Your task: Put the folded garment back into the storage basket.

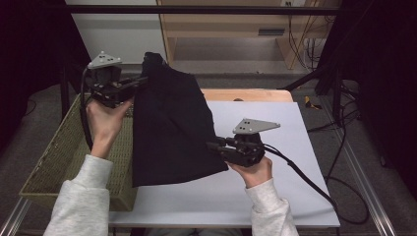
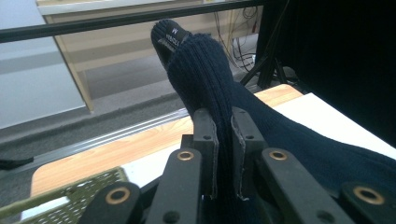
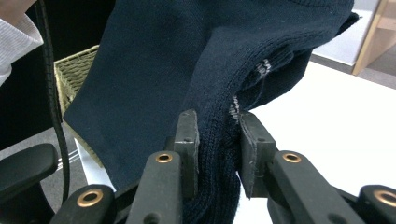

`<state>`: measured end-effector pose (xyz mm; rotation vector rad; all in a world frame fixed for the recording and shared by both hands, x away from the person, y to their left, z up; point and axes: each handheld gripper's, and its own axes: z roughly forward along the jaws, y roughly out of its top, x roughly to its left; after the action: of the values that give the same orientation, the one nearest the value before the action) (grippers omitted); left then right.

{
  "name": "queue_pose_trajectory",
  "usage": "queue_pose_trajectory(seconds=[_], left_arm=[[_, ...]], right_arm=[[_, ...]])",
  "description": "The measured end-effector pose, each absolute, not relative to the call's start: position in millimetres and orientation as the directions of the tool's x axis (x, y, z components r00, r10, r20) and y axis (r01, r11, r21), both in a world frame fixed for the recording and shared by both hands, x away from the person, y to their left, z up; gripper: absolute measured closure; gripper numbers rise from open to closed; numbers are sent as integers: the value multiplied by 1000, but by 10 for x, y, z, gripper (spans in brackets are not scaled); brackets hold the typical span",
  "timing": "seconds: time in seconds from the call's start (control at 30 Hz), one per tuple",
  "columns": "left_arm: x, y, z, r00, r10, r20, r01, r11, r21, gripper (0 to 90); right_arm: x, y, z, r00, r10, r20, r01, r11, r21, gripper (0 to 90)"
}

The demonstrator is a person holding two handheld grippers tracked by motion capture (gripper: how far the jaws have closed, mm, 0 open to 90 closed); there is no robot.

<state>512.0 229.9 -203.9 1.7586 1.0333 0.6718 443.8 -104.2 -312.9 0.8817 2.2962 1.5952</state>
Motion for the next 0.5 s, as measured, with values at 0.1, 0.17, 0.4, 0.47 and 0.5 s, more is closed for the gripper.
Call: queue_pose_trajectory(seconds=[0.1,0.17,0.4,0.47,0.5], left_arm=[[5096,2400,-2023,480,877,-7,349,-183,919,828],[5078,2463,-2016,473,881,-8,349,-179,920,828],[5027,2652,-1974,452,892,-2,349,-175,921,828],[5022,2702,-1962,448,894,-2,352,-175,920,828],[5020,2727,-1957,445,896,0,353,-175,919,828]], right_arm=[[4452,-947,-3117,-807,569,162,347,234,908,727],[4456,-885,-3108,-811,563,158,342,238,909,726],[4474,-690,-3075,-827,540,156,331,244,912,727],[4484,-636,-3071,-831,534,153,327,248,912,726],[4489,-608,-3068,-833,532,154,327,248,912,727]])
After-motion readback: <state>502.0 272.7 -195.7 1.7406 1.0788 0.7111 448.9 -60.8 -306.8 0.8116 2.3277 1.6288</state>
